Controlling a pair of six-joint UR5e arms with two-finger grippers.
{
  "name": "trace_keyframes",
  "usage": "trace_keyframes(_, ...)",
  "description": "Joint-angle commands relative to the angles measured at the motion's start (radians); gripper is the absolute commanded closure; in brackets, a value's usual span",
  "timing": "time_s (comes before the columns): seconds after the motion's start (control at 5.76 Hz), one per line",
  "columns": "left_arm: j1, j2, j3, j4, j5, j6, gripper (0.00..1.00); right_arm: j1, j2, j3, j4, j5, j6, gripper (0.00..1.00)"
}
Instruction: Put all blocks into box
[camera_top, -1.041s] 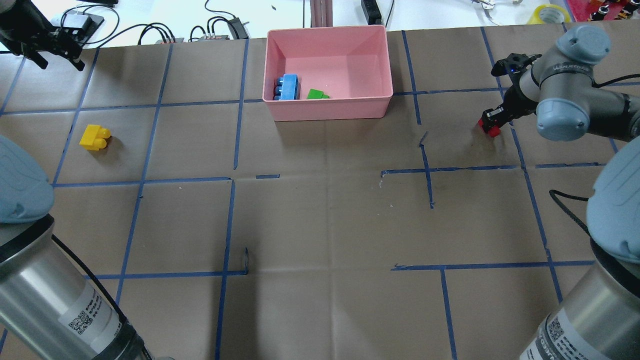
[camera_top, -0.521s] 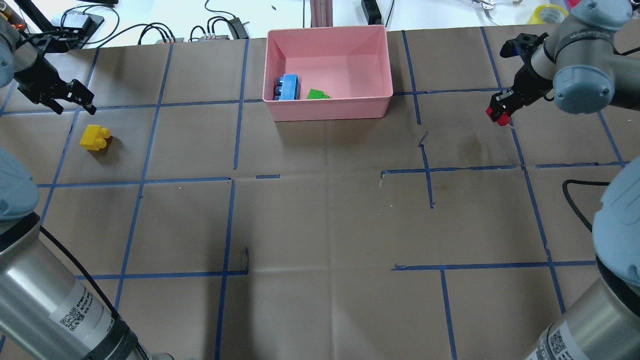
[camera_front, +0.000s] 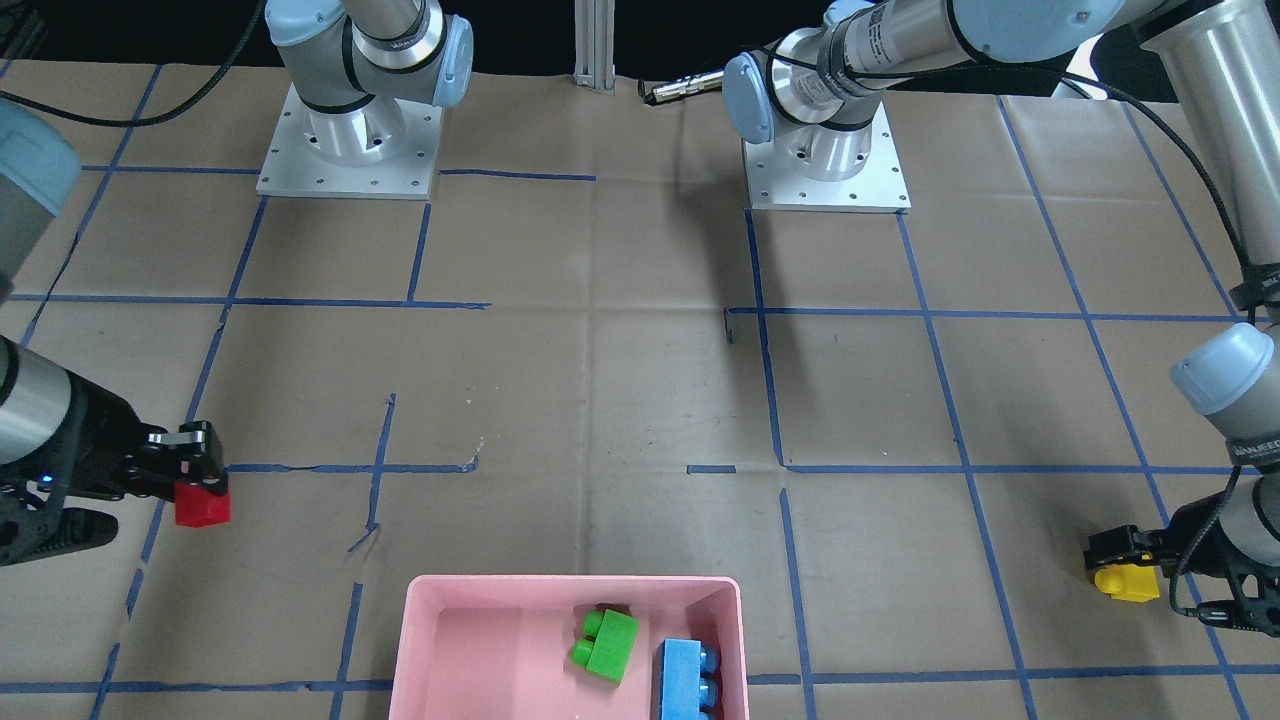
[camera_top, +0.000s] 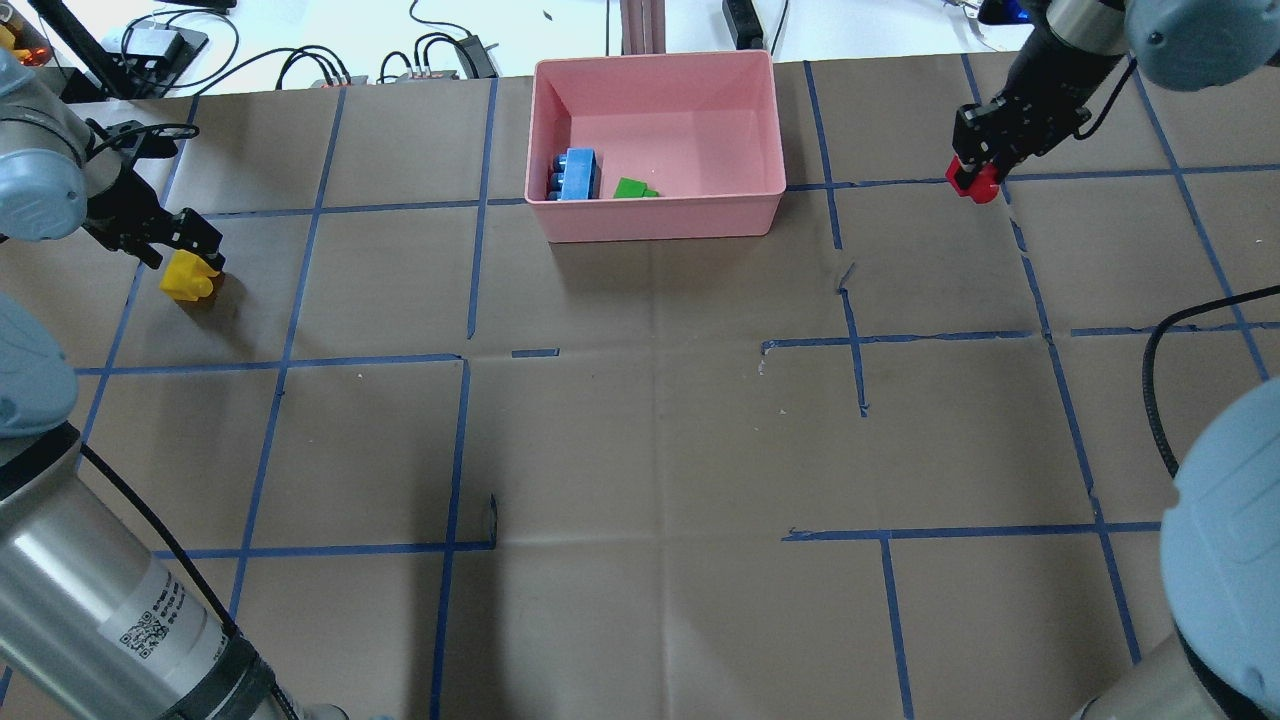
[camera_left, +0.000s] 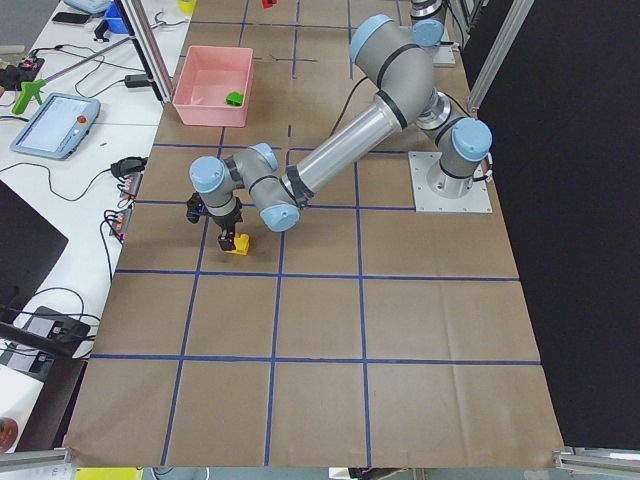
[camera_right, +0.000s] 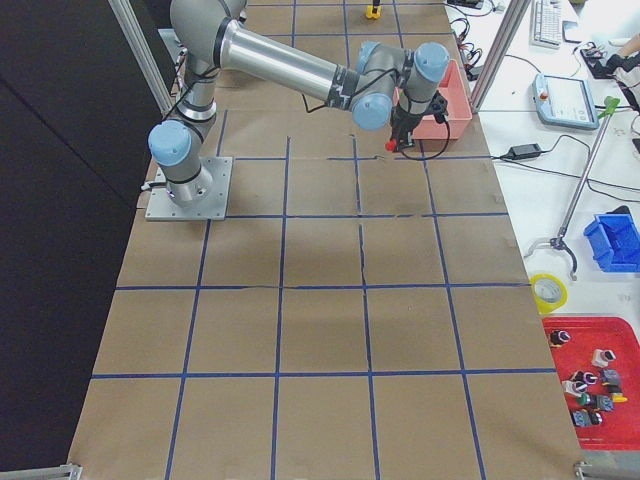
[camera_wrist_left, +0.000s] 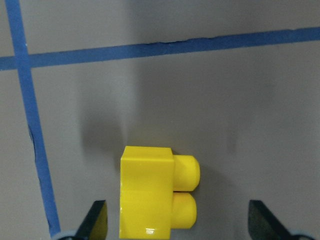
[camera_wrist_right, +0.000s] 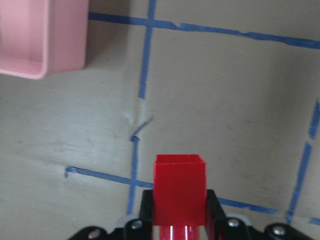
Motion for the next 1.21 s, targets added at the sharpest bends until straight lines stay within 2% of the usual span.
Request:
trace_keyframes(0.0, 0.006, -0.008, -0.008, 0.041, 0.001, 0.072, 0.01, 0.181, 0.106, -0.13, 0.012, 0.23, 0.345, 0.95)
trace_keyframes(0.17, 0.006, -0.026, -0.008, 0.041, 0.0, 0.071, 0.01, 0.251, 0.219, -0.214, -0.13, 0.303, 0.471, 0.95)
trace_keyframes(0.35, 0.006, -0.038, -0.008, 0.041, -0.002, 0.072, 0.06, 0.304, 0.339, -0.316, -0.286, 0.31, 0.606, 0.95)
trace_keyframes(0.52, 0.005, -0.037, -0.008, 0.039, 0.0, 0.065, 0.28, 0.33, 0.421, -0.389, -0.382, 0.308, 0.647, 0.93)
trace_keyframes(0.69, 0.005, -0.022, -0.007, 0.03, 0.004, 0.063, 0.46, 0.34, 0.44, -0.39, -0.411, 0.308, 0.649, 0.83)
trace_keyframes(0.87, 0.005, -0.017, -0.007, 0.026, 0.006, 0.063, 0.65, 0.344, 0.44, -0.387, -0.415, 0.307, 0.649, 0.01)
trace_keyframes(1.04, 0.002, -0.009, 0.008, 0.023, 0.006, 0.063, 0.8, 0.344, 0.426, -0.377, -0.403, 0.308, 0.641, 0.0)
